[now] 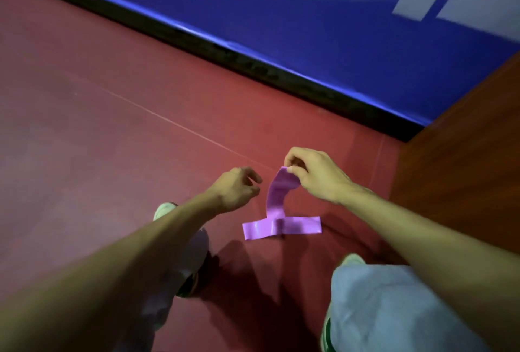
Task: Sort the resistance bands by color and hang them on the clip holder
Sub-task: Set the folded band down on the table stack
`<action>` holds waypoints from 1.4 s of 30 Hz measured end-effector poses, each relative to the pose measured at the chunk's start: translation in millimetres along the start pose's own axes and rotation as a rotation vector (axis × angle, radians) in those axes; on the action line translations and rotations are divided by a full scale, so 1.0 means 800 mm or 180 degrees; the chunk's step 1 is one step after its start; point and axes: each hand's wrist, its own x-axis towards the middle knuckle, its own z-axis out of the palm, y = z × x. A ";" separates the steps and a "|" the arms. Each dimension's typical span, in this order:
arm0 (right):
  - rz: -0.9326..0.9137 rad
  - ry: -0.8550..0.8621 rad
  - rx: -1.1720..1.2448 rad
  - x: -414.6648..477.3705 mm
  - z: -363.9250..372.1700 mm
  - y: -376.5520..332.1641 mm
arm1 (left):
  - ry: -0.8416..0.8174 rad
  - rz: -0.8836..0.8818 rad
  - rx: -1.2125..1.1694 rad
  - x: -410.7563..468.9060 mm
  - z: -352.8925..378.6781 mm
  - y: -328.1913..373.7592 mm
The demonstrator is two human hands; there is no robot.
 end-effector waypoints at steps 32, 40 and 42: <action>0.0574 0.1607 0.4047 -0.024 -0.148 -0.036 | -0.0517 0.0905 -0.0457 -0.011 -0.017 0.116; 0.0469 0.1636 0.3982 -0.025 -0.153 -0.032 | 0.0116 0.0668 -0.1082 -0.018 -0.026 0.128; 0.0427 0.1603 0.3963 -0.025 -0.154 -0.031 | 0.0264 0.0572 -0.1462 -0.019 -0.029 0.130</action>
